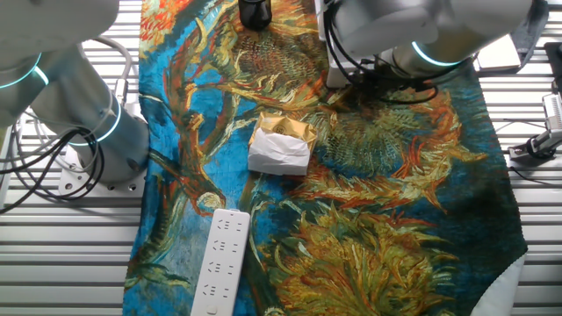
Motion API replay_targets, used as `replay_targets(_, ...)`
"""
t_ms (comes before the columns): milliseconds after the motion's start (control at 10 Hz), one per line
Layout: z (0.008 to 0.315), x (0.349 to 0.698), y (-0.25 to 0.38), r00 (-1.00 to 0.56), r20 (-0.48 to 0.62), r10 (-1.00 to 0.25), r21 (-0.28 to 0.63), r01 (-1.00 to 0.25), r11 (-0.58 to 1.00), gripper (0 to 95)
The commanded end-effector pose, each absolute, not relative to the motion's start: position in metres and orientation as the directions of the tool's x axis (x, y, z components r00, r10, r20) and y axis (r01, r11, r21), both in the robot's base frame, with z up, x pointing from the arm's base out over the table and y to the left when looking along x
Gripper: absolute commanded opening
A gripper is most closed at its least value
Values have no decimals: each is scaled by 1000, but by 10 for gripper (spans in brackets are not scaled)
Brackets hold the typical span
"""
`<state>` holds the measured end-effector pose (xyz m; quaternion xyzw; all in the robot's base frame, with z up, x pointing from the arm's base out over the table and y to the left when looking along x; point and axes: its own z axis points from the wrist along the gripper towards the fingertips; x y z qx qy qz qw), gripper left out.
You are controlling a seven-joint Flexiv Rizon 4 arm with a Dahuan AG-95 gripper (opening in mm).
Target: Grasp the handle and close the drawer
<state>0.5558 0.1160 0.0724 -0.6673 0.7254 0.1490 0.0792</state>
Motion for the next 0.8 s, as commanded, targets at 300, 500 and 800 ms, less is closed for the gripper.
replay_targets(300,71,554,116,-104,-337,-936,114,-991,69,570)
replay_targets(500,71,553,116,-105,-338,-935,114,-991,70,570)
replay_targets(800,70,553,116,-104,-343,-933,113,-991,69,570)
